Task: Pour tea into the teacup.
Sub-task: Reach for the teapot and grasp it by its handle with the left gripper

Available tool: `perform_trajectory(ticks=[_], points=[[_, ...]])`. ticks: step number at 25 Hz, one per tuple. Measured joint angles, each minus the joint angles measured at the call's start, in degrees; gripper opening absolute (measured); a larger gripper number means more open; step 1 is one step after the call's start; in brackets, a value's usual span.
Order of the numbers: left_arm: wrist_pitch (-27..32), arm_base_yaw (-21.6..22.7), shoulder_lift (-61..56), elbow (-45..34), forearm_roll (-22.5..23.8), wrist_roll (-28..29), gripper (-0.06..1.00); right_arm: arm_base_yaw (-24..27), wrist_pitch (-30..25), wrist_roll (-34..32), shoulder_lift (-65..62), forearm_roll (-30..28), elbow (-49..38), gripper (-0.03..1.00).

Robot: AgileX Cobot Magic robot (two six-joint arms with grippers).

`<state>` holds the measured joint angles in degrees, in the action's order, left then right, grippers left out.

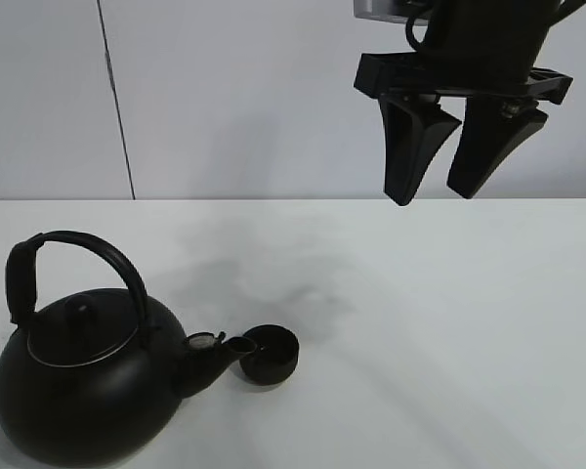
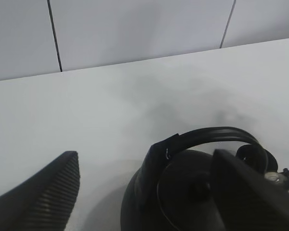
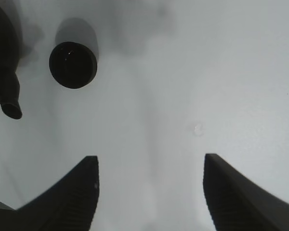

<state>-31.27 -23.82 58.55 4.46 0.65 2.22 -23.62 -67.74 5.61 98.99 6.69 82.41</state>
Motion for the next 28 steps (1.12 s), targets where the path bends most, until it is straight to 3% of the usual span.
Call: perform_trajectory(ticks=[15, 28], points=[[-2.6, 0.0, 4.1, -2.3, 0.1, 1.6, 0.54, 0.0, 0.0, 0.0, 0.0, 0.4, 0.0, 0.43], [-33.2, 0.0, 32.5, -2.0, -1.3, 3.3, 0.54, 0.0, 0.2, 0.0, 0.0, 0.8, 0.0, 0.43]])
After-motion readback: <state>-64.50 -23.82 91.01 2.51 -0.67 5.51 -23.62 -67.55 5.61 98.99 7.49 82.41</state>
